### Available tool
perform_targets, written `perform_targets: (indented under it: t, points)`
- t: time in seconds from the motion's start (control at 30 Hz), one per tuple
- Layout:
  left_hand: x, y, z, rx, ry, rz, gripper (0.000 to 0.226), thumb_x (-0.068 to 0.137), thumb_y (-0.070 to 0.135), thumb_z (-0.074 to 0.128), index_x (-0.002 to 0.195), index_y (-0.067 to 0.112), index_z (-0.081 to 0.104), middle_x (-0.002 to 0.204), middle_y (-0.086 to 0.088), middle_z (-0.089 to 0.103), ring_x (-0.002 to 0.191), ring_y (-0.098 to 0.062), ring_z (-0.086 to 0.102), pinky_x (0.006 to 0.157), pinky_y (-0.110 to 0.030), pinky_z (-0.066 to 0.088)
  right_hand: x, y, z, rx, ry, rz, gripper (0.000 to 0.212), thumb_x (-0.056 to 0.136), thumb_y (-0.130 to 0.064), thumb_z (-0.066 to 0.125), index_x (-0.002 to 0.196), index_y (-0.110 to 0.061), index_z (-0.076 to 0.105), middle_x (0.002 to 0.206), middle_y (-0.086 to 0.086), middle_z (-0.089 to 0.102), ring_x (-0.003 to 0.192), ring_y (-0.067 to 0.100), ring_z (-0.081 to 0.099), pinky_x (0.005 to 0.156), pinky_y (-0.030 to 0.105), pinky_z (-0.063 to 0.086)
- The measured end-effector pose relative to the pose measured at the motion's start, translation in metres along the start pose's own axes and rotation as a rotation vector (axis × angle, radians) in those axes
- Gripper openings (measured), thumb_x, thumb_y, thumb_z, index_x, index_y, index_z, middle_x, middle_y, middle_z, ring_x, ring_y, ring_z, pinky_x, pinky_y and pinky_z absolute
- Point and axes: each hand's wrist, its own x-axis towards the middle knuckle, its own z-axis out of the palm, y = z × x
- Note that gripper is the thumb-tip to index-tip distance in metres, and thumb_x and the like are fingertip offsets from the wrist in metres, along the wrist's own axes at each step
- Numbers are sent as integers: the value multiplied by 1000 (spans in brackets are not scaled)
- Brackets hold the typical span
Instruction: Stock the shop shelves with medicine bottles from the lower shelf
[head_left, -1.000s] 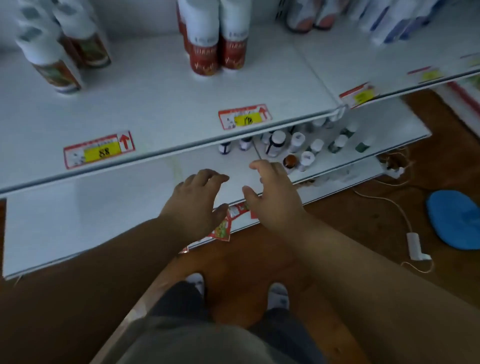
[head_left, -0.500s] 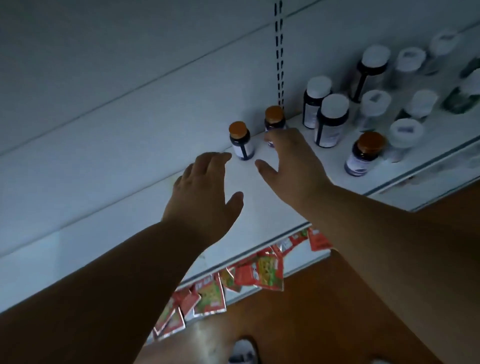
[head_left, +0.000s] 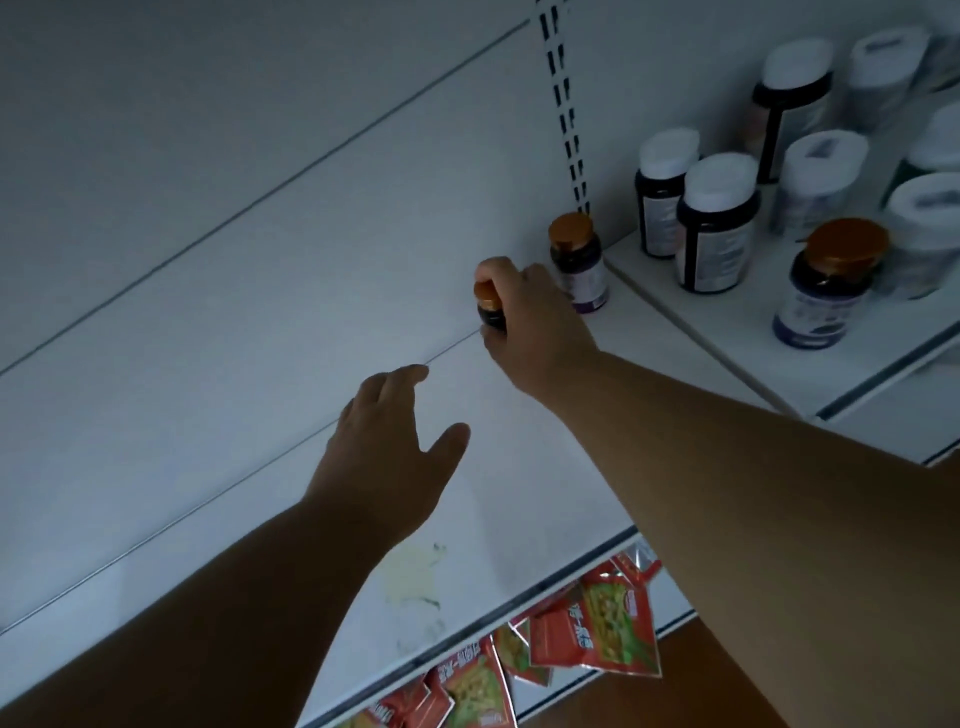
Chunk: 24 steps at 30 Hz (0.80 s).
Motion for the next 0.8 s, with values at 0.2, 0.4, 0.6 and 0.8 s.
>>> perform_targets:
  t: [0.2,0.4,0.6,0.8]
  points:
    - [-64,33,-26,-263,-65,-88,43,95,45,51,138,45,44,140,16,48,113,0,50,90,-23,37,-88,-46,-65,852,-159,503,21,92,-22,48,102,-40,47,100,3,56,92,25,60,76,39,55]
    - [-186,112,-104,-624,-187,-145,36,93,64,39,122,49,54,123,24,55,110,12,51,86,-4,38,-168,-129,-188,911,-152,661,36,72,-58,72,98,-41,56,99,-2,69,94,26,70,84,56,58]
    - [-270,182,-225,-701,-197,-157,29,92,67,26,101,54,51,105,32,53,103,21,45,79,3,31,-192,-234,-326,1022,-303,646,28,87,-27,72,108,-18,55,98,10,73,89,23,70,88,53,57]
    - [-314,197,-311,-635,-25,16,73,89,74,14,124,27,58,114,10,57,108,-2,51,92,-23,43,-187,-332,-406,1087,-327,526,2,94,-15,59,94,-17,61,99,17,65,87,31,62,74,41,55]
